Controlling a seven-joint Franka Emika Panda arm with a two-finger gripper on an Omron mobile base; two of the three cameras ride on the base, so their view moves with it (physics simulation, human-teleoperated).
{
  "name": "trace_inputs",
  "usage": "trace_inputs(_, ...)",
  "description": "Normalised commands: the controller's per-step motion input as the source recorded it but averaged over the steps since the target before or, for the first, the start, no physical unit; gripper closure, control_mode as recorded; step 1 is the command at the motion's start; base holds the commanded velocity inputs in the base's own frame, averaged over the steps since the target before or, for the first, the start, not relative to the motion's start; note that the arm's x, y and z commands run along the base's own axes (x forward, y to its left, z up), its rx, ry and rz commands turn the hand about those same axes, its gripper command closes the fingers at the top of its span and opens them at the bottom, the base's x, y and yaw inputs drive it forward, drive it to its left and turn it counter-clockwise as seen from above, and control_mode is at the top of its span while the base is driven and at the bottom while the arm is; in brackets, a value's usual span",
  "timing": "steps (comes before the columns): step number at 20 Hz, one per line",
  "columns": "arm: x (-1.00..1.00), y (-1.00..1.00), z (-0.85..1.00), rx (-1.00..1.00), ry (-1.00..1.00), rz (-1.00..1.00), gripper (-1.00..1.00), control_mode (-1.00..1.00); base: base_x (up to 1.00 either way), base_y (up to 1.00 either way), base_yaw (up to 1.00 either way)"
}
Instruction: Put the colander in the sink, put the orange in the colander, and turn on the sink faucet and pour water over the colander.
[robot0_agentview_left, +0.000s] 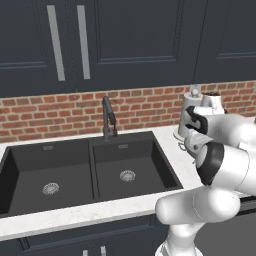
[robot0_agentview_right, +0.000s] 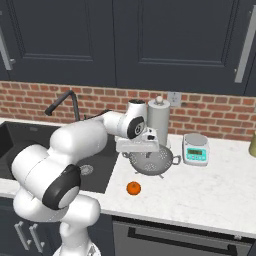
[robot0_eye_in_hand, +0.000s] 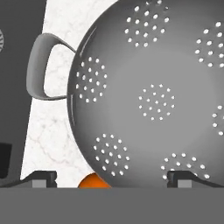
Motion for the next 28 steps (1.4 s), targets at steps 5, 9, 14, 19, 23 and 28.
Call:
trace_inputs(5, 0.0, 0.07, -0.33, -0.08, 0.0, 0.13, -1.0, -1.0, 0.0, 0.0, 0.0)
trace_inputs(9, 0.0, 0.09, -0.3, -0.02, 0.0, 0.13, -1.0, -1.0, 0.0, 0.0, 0.0)
trace_inputs(14, 0.0, 0.05, -0.22, 0.0, 0.0, 0.12, -1.0, -1.0, 0.0, 0.0, 0.0)
trace_inputs(19, 0.02, 0.0, -0.28, 0.0, 0.0, 0.1, -1.0, -1.0, 0.0, 0.0, 0.0)
trace_inputs(23, 0.11, 0.0, -0.32, 0.0, 0.0, 0.09, -1.0, -1.0, 0.0, 0.0, 0.0)
trace_inputs(28, 0.11, 0.02, -0.28, 0.0, 0.0, 0.09, -1.0, -1.0, 0.0, 0.0, 0.0)
